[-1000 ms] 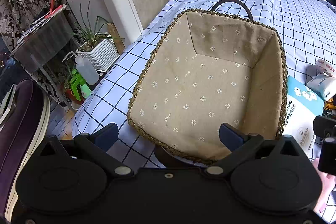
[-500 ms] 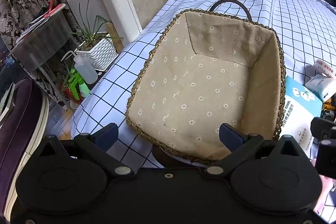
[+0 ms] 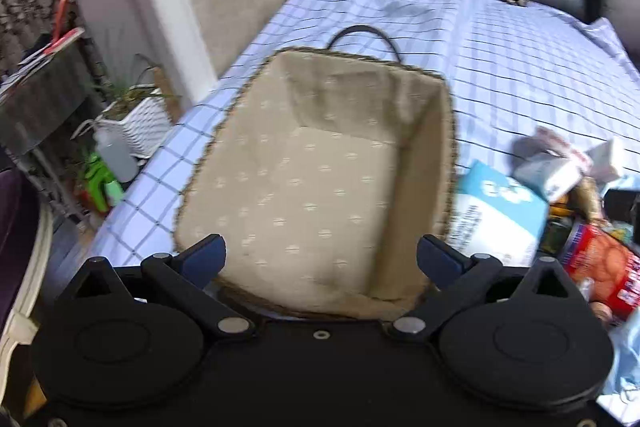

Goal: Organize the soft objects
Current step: 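Move the left tool to the pink pouch and close on it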

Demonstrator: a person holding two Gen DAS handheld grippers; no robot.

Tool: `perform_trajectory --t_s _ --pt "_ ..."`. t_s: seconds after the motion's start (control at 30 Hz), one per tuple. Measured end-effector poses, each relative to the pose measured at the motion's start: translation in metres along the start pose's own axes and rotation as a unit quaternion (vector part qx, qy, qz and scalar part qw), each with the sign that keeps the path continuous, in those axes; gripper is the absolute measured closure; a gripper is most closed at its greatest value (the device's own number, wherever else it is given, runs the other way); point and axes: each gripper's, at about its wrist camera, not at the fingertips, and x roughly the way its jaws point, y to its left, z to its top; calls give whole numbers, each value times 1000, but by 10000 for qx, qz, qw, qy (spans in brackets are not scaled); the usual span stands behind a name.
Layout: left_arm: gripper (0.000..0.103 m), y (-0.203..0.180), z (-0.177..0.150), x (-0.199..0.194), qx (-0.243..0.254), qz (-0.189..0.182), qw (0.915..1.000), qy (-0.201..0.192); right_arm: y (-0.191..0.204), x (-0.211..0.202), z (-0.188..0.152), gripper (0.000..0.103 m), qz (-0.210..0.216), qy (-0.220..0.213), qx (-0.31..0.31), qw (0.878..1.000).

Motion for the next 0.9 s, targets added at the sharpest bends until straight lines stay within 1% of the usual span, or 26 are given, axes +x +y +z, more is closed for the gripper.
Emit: perform_trajectory --t_s 0.07,0.13,0.23,0.27,0.37,0.47,0.53,0.63,0.8,0.9 --pt "4 -8 -2 -3 103 -189 9998 9 -24 1 -1 1 -151 29 211 9997" --pt "4 -17 -5 -6 225 -465 9987 47 -47 2 -4 1 -329 62 382 9987" --pt "4 -33 -12 -8 515 -848 9949 162 -77 5 -13 1 -579 141 585 9965" --pt "4 -38 -15 -8 610 -924 9937 192 -87 6 -17 1 -635 182 658 9956" --pt "4 -59 -26 -7 1065 -1116 9876 302 -112 9 -30 1 -667 429 779 9938" --pt "4 -74 -38 -4 1350 -1320 9806 535 -129 10 -47 3 -578 674 872 9922" --pt "4 -83 -46 0 1500 -1460 9749 758 -136 12 -62 6 -475 874 808 9918" --pt "4 -93 -57 0 1671 -1589 9686 931 -137 12 -76 6 -365 1045 644 9918" --pt "4 -99 -66 3 1774 -1530 9674 958 -129 8 -83 6 -134 1050 345 9938" --pt "4 -102 -67 16 1633 -1557 9675 1143 -126 8 -79 6 -87 997 280 9946"
